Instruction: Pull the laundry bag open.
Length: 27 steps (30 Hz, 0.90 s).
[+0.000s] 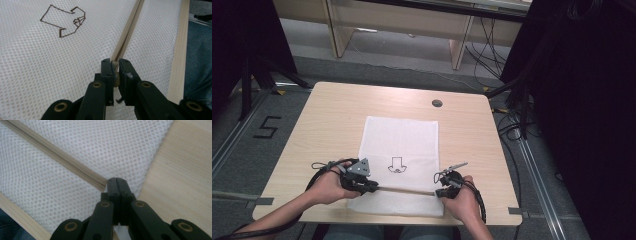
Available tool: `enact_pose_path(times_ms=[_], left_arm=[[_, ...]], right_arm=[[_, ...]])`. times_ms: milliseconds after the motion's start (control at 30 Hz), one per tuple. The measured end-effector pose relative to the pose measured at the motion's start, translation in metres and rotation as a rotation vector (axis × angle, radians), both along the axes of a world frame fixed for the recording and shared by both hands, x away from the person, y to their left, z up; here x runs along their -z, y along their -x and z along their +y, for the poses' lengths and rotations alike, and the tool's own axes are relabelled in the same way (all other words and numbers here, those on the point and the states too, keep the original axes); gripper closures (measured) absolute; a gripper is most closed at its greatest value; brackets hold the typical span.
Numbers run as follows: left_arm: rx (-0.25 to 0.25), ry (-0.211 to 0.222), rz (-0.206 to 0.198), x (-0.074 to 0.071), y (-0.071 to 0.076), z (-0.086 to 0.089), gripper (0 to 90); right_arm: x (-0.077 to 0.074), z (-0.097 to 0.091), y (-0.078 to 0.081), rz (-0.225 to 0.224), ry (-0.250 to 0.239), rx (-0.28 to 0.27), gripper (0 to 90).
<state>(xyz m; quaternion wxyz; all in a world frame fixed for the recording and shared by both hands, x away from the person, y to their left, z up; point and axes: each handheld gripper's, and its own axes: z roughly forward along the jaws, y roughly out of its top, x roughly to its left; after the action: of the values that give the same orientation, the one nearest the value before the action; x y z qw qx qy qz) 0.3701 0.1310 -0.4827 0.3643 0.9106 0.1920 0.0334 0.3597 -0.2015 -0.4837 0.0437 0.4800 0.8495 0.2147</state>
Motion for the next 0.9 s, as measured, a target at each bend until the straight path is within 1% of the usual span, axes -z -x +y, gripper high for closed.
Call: enact_pose_path(times_ms=[33, 67, 100, 133, 167, 200, 233, 300, 333, 400, 433, 500, 533, 600, 633, 667, 733, 767, 800, 833, 900], left_arm=[[0.002, 0.005, -0.001, 0.0001, -0.0001, 0.001, 82.3], [-0.012, 0.016, 0.01, 0.0003, 0.0005, 0.0013, 82.3], [-0.003, 0.004, 0.0, -0.0006, -0.0002, 0.0029, 82.3], [0.007, 0.005, -0.005, -0.0009, -0.0008, 0.0033, 82.3], [0.003, 0.003, -0.011, -0.0009, -0.0002, 0.0037, 82.3], [-0.008, 0.017, 0.004, -0.0003, 0.0008, 0.0035, 82.3], [-0.009, 0.005, -0.002, -0.0004, 0.0011, 0.0039, 82.3], [-0.007, 0.008, 0.001, -0.0003, 0.0008, 0.005, 82.3], [-0.007, 0.01, 0.002, -0.0001, 0.0013, 0.0053, 82.3], [-0.011, 0.015, 0.005, -0.0003, 0.0015, 0.0065, 82.3], [-0.019, 0.024, 0.01, -0.0001, 0.0027, 0.0061, 82.3], [-0.015, 0.022, 0.008, -0.0001, 0.0027, 0.0059, 82.3], [-0.013, 0.013, 0.001, -0.0007, 0.0025, 0.0063, 82.3], [-0.021, 0.036, 0.01, 0.0004, 0.0033, 0.006, 82.3], [-0.012, 0.02, 0.002, 0.0, 0.0025, 0.0073, 82.4], [-0.013, 0.023, 0.003, 0.0002, 0.0028, 0.0074, 82.3], [-0.02, 0.023, 0.003, 0.0002, 0.0036, 0.0076, 82.3], [-0.019, 0.03, 0.003, 0.0004, 0.0036, 0.0075, 82.3], [-0.014, 0.033, -0.006, -0.0002, 0.0036, 0.0074, 82.4], [-0.028, 0.046, 0.009, 0.0002, 0.0052, 0.0068, 82.3], [-0.025, 0.047, 0.007, 0.0, 0.0053, 0.0071, 82.3]], right_arm=[[0.0, -0.0001, 0.0, 0.0, 0.0, 0.0, 90.0], [0.0, -0.0001, 0.0001, 0.0, -0.001, 0.001, 90.0], [0.0001, -0.0001, 0.0001, 0.0, -0.001, 0.001, 90.0], [0.0001, -0.0001, -0.0001, -0.002, -0.001, -0.001, 90.0], [0.0001, -0.0001, -0.0001, -0.002, -0.001, -0.001, 90.0], [0.0001, -0.0001, 0.0, -0.002, -0.001, -0.001, 90.0], [0.0001, -0.0002, 0.0, -0.002, -0.001, -0.001, 90.0], [0.0002, -0.0002, 0.0001, -0.001, -0.004, -0.001, 90.0], [0.0006, -0.0009, -0.0006, -0.007, -0.005, -0.014, 90.0], [0.0005, -0.0007, -0.0005, -0.004, -0.005, -0.01, 90.0], [0.0005, -0.0009, -0.0005, -0.004, -0.005, -0.01, 90.0], [0.0005, -0.001, -0.0006, -0.003, -0.007, -0.01, 90.0], [0.0005, -0.0009, -0.0005, -0.005, -0.005, -0.011, 90.0], [0.0005, -0.0008, -0.0005, -0.005, -0.005, -0.011, 90.0], [0.0005, -0.0008, -0.0005, -0.005, -0.005, -0.012, 90.0], [0.0, -0.0002, 0.0001, 0.001, -0.003, 0.0, 90.0], [0.0, -0.0001, 0.0001, 0.001, -0.002, 0.001, 90.0], [0.0001, -0.0002, -0.0001, -0.001, -0.001, -0.002, 90.0], [0.0001, -0.0002, -0.0001, -0.001, -0.001, -0.002, 90.0], [0.0, -0.0002, -0.0001, -0.001, -0.001, -0.002, 90.0], [0.0, -0.0002, -0.0002, -0.001, -0.001, -0.002, 90.0]])
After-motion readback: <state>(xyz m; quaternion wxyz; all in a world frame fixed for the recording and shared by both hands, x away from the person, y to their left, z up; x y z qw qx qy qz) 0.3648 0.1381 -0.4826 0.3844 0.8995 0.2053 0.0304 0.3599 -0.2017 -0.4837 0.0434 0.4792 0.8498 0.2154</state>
